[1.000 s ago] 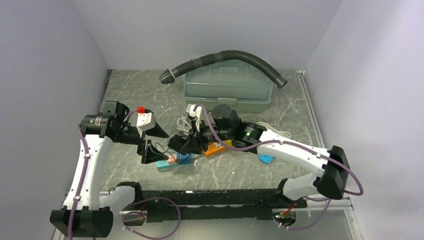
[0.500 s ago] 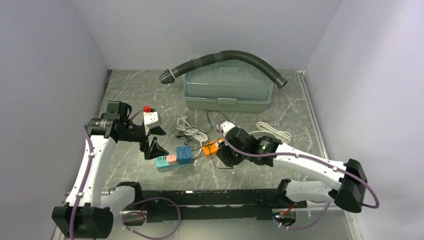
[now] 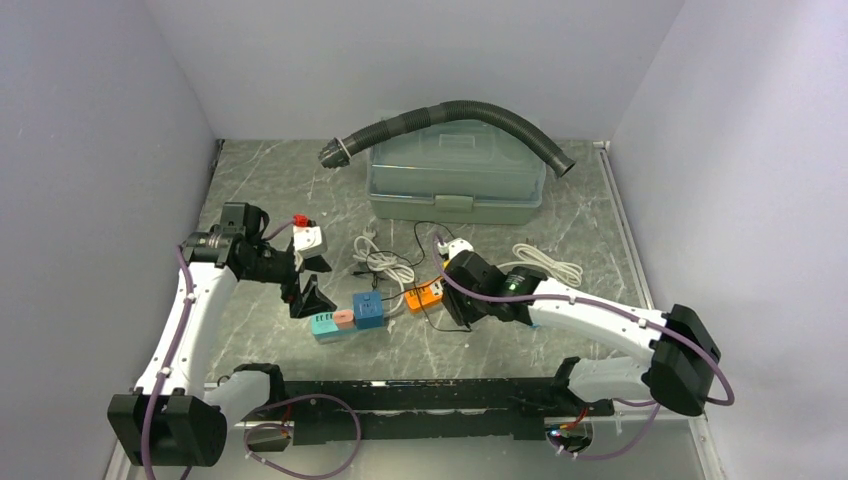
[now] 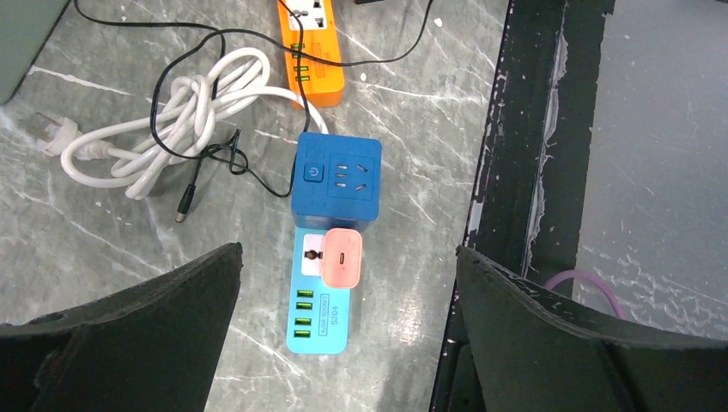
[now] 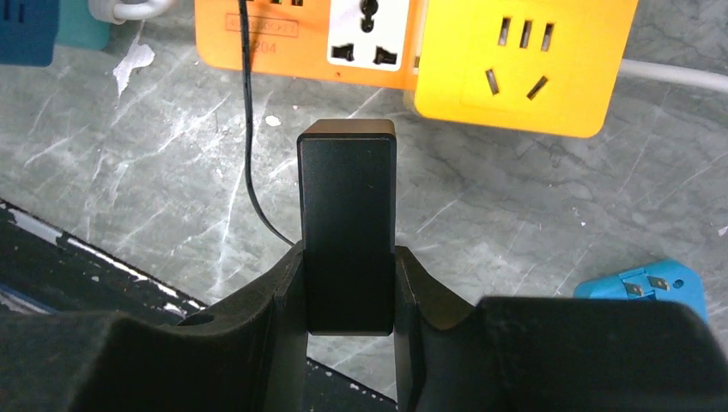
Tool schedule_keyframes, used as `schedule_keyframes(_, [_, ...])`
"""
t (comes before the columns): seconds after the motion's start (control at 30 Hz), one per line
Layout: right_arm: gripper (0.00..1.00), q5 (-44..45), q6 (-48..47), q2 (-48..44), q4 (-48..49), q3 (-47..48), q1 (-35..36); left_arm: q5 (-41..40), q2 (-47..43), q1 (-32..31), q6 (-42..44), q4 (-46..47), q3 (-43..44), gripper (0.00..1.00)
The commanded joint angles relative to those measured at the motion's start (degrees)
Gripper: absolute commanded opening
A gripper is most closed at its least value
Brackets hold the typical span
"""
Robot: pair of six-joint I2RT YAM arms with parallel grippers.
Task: Insert the plug
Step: Insert the plug into the socket.
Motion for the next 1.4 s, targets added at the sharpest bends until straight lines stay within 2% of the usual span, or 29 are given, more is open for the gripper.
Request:
schedule_keyframes(0.0, [0.0, 0.8, -0.2, 2.2, 5.0, 3.0, -0.4, 0.2, -0.4, -0.2, 2.4, -0.4, -0.2, 0.99])
schedule_keyframes(0.43, [0.0, 1.5, -0.4, 4.4, 8.1, 4.0, -0.6, 1.0, -1.1, -0.1, 1.6, -0.4, -0.2, 0.99])
schedule_keyframes(1.37, [0.0, 0.9, -3.1, 7.9, 7.2, 5.7, -2.1, 1.9, -2.4, -0.1, 1.3, -1.1, -0.3, 0.99])
